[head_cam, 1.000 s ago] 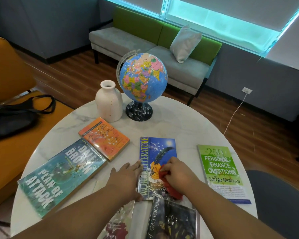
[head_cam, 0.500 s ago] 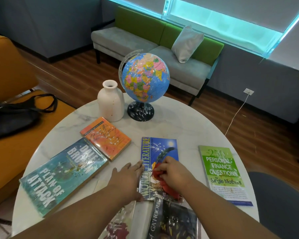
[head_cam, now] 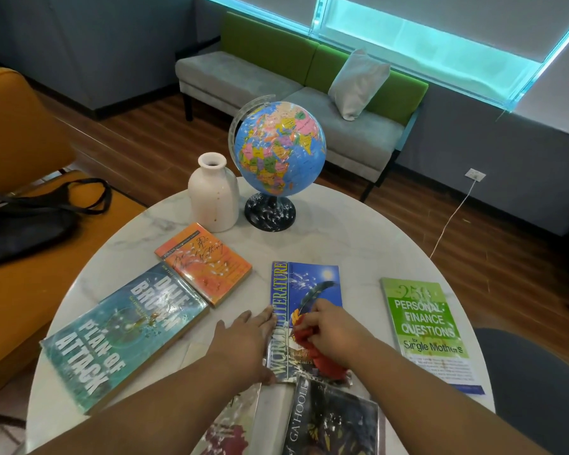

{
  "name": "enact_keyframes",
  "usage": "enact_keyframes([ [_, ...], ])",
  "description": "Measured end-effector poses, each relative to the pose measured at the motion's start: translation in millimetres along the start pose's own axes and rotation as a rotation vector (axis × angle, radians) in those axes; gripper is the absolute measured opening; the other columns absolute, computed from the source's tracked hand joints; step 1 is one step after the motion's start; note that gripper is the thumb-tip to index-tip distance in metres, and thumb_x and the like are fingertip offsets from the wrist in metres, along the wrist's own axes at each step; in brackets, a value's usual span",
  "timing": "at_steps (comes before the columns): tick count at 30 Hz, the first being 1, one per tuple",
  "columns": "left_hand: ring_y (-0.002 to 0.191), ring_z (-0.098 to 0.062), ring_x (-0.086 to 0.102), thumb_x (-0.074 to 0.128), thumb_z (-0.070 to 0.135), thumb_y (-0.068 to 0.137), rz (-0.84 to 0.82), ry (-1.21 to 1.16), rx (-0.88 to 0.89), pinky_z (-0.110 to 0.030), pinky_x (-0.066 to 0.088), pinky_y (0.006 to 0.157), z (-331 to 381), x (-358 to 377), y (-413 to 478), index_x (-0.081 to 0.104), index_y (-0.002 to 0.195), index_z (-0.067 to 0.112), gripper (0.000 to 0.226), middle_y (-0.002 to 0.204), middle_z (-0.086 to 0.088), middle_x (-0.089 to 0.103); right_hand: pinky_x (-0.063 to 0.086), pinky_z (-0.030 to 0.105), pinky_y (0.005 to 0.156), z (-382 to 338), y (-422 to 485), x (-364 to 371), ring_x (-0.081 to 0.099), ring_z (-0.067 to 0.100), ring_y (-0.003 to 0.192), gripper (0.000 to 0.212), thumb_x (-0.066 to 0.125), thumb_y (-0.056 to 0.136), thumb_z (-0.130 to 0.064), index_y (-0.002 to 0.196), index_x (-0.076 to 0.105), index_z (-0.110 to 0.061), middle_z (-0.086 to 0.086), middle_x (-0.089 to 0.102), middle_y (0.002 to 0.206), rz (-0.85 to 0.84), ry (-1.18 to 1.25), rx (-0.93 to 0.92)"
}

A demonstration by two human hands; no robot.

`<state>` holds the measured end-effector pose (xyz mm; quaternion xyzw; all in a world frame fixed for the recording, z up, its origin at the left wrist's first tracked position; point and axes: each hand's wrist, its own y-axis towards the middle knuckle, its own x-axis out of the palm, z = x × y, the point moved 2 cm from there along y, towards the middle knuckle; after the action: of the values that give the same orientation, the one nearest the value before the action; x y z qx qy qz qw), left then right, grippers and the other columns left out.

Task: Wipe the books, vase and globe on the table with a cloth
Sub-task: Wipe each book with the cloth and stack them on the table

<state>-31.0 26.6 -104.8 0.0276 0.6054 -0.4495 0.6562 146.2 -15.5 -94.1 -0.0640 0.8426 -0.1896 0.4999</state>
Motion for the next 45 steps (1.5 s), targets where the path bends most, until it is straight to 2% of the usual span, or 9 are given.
enact_keyframes([
  [8,0.149,-0.020,0.002,0.069,0.055,0.077,0.001,0.005,-0.002,-0.056,0.017,0.115,0.1,0.9,1.0,0.000,0.154,0.030,0.106,0.159,0.018,-0.011,0.045,0.007,0.065,-8.4,-1.7,12.1,0.054,-0.002,0.071,0.024,0.061,0.088,-0.011,0.109,0.065,-0.022,-0.018,0.051,0.090,-0.003,0.026,-0.043],
  [11,0.149,-0.020,0.002,0.070,0.055,0.078,0.000,0.002,-0.005,-0.056,0.016,0.115,-0.1,0.9,0.8,-0.001,0.154,0.030,0.107,0.159,0.017,-0.011,0.049,0.017,0.054,-5.7,1.4,3.4,0.058,0.000,0.059,0.018,0.058,0.088,-0.008,0.092,0.062,-0.024,-0.015,0.054,0.081,0.107,0.016,-0.001],
  [17,0.149,-0.020,0.002,0.069,0.055,0.078,-0.003,0.001,-0.004,-0.056,0.016,0.115,0.3,0.8,0.9,-0.001,0.154,0.030,0.106,0.159,0.018,-0.011,0.058,0.028,0.065,-11.6,-1.3,14.1,0.063,0.007,0.070,0.018,0.062,0.090,-0.007,0.107,0.062,-0.012,-0.010,0.053,0.089,0.055,0.043,-0.080],
  [25,0.149,-0.020,0.002,0.068,0.056,0.078,0.002,0.008,-0.002,-0.057,0.016,0.115,0.1,1.2,0.0,0.000,0.154,0.030,0.105,0.160,0.017,-0.011,0.039,0.002,0.051,-12.3,1.7,14.5,0.054,-0.004,0.059,0.020,0.058,0.090,-0.008,0.109,0.062,-0.014,-0.017,0.051,0.081,0.037,-0.058,-0.127],
  [30,0.149,-0.021,0.002,0.068,0.058,0.077,0.005,0.011,0.001,-0.058,0.017,0.114,-0.4,1.0,-0.1,0.000,0.154,0.030,0.106,0.160,0.017,-0.010,0.051,0.035,0.067,-15.4,9.6,9.4,0.058,0.021,0.069,0.016,0.056,0.088,-0.007,0.093,0.060,-0.021,0.005,0.060,0.088,0.103,-0.061,-0.017],
  [34,0.149,-0.020,0.001,0.068,0.058,0.077,0.014,0.014,-0.005,-0.057,0.016,0.114,-0.4,1.1,-0.3,-0.001,0.153,0.030,0.106,0.160,0.018,-0.010,0.053,0.024,0.077,-15.2,3.2,16.4,0.058,0.003,0.074,0.019,0.058,0.089,-0.010,0.105,0.065,-0.019,-0.016,0.053,0.088,0.023,-0.044,-0.032],
  [37,0.149,-0.019,0.000,0.068,0.058,0.076,0.022,0.004,0.000,-0.058,0.015,0.114,0.2,1.3,-0.3,-0.001,0.154,0.029,0.107,0.160,0.017,-0.010,0.058,0.033,0.071,-10.6,11.2,9.5,0.066,0.017,0.075,0.022,0.060,0.083,0.000,0.087,0.063,-0.022,-0.003,0.060,0.094,0.107,-0.019,0.041],
  [42,0.149,-0.018,-0.003,0.067,0.060,0.076,0.029,0.035,0.010,-0.060,0.013,0.114,-2.0,2.4,-0.2,-0.002,0.153,0.030,0.108,0.159,0.018,-0.012,0.049,0.033,0.090,-15.2,6.4,14.9,0.056,0.023,0.105,0.029,0.059,0.088,-0.012,0.112,0.067,-0.026,-0.001,0.051,0.119,-0.018,-0.188,-0.139],
  [45,0.149,-0.016,-0.006,0.070,0.061,0.072,0.012,0.073,0.032,-0.062,0.008,0.113,-3.5,-1.8,-1.2,-0.004,0.153,0.030,0.115,0.159,0.017,-0.012,0.054,0.033,0.074,5.3,-3.5,-0.6,0.064,0.019,0.082,0.018,0.061,0.085,-0.014,0.097,0.062,-0.027,-0.001,0.063,0.101,0.086,-0.272,-0.062],
])
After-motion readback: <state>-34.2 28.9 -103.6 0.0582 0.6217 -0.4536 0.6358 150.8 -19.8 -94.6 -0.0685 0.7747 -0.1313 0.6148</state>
